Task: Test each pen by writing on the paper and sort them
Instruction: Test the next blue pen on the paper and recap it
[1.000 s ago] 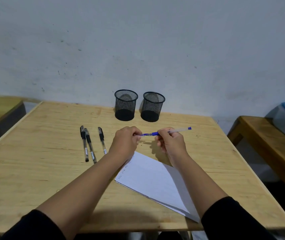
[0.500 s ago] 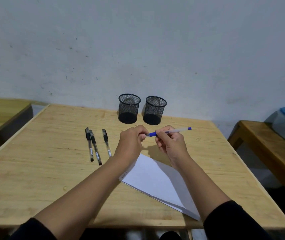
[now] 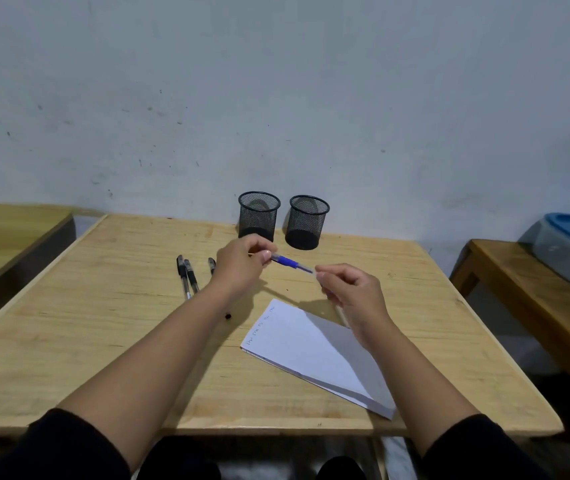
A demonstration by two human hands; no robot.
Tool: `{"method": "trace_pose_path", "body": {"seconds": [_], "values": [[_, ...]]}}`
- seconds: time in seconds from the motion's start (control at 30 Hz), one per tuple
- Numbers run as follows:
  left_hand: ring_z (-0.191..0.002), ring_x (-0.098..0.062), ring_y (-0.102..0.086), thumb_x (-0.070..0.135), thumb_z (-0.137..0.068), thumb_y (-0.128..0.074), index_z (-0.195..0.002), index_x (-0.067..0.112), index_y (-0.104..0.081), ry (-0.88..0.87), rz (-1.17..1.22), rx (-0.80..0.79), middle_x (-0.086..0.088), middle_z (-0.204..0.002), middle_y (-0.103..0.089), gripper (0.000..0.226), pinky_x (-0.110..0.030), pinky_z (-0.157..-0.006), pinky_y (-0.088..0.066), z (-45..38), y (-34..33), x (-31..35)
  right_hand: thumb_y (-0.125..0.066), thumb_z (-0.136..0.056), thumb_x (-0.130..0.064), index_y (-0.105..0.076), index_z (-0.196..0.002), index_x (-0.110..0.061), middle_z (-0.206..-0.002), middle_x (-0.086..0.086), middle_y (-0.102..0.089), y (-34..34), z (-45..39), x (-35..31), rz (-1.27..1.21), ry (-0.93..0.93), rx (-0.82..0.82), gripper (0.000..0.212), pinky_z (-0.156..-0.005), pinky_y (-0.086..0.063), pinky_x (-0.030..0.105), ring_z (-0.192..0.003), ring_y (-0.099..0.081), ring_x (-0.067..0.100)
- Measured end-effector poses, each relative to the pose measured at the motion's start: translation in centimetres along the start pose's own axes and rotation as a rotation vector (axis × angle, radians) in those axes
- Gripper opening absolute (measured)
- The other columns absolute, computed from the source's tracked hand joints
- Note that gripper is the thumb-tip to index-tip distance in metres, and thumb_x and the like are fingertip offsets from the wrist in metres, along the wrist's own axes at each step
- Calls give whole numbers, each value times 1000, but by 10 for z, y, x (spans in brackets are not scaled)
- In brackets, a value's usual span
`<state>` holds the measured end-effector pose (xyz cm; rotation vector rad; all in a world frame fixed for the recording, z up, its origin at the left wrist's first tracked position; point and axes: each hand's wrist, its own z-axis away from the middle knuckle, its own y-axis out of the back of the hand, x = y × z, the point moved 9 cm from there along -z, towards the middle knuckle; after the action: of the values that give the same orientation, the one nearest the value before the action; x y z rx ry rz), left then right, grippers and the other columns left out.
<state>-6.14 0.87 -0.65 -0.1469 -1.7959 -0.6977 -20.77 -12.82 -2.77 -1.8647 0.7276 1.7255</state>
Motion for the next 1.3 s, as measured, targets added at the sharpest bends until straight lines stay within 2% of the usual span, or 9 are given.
{"method": "trace_pose_path", "body": {"seconds": [0.23, 0.3, 0.5, 0.63, 0.83, 0.97, 1.07, 1.17, 1.3], "values": [[-82, -9, -61, 19, -88, -59, -105, 25, -64, 7, 158, 94, 2, -90, -67, 19, -13, -71, -46, 7, -15, 10, -71, -80, -16, -75, -87, -14, -66, -8, -65, -1, 23, 7, 498, 131, 53, 9, -58, -47, 9, -57, -59, -1], [-79, -5, -58, 20, -89, -58, -115, 21, -60, 3, 80, 111, 2, -93, -65, 26, -6, -67, -43, 15, -24, 6, -69, -81, -17, -75, -86, -13, -68, -3, -67, 8, 23, 9, 557, 142, 131, 9, -57, -42, 7, -60, -59, 4], [-114, -10, -43, 29, -91, -54, -125, 17, -53, -52, -431, -50, -1, -130, -51, 36, -21, -87, -34, 40, -68, -34, -60, -81, -10, -74, -84, -4, -81, 10, -70, 26, 14, 23, 779, 101, 213, 15, -64, -42, 26, -75, -62, 24], [-125, -18, -38, 36, -93, -48, -125, 17, -53, -65, -575, -61, -1, -132, -51, 37, -30, -98, -38, 44, -78, -48, -52, -82, -8, -70, -81, -3, -74, 9, -61, 25, 3, 34, 937, 68, 172, 19, -50, -30, 22, -67, -51, 22], [-123, -17, -40, 35, -93, -46, -122, 17, -56, -96, -551, -6, 0, -128, -54, 35, -29, -97, -37, 47, -75, -46, -52, -86, -9, -70, -98, -3, -98, 13, -64, 19, -4, 41, 1012, 62, 124, 23, -63, -33, 22, -76, -51, 19], [-123, -16, -40, 35, -93, -48, -122, 18, -56, -79, -526, -16, 0, -130, -53, 35, -27, -95, -37, 45, -74, -47, -55, -85, -12, -69, -104, -4, -103, 12, -63, 20, -6, 41, 966, 68, 134, 25, -56, -32, 19, -79, -52, 18], [-121, -15, -42, 36, -92, -50, -122, 19, -56, -75, -474, 5, 1, -129, -54, 35, -21, -90, -32, 43, -65, -43, -58, -84, -19, -66, -110, -6, -103, 9, -59, 22, -8, 37, 941, 84, 152, 30, -64, -35, 23, -80, -48, 15], [-121, -16, -43, 34, -91, -52, -119, 19, -57, -68, -433, 85, -1, -128, -54, 32, -22, -88, -30, 38, -41, -37, -63, -82, -28, -62, -115, -10, -100, 4, -49, 22, -13, 34, 932, 83, 145, 37, -69, -37, 25, -86, -51, 19], [-126, -27, -38, 31, -87, -58, -116, 14, -60, 40, -465, 286, -11, -130, -51, 34, -35, -102, -33, 26, 13, -52, -64, -81, -40, -49, -130, -14, -123, 7, -48, 20, -23, 39, 959, 17, 114, 57, -75, -39, 25, -105, -53, 21]]}}
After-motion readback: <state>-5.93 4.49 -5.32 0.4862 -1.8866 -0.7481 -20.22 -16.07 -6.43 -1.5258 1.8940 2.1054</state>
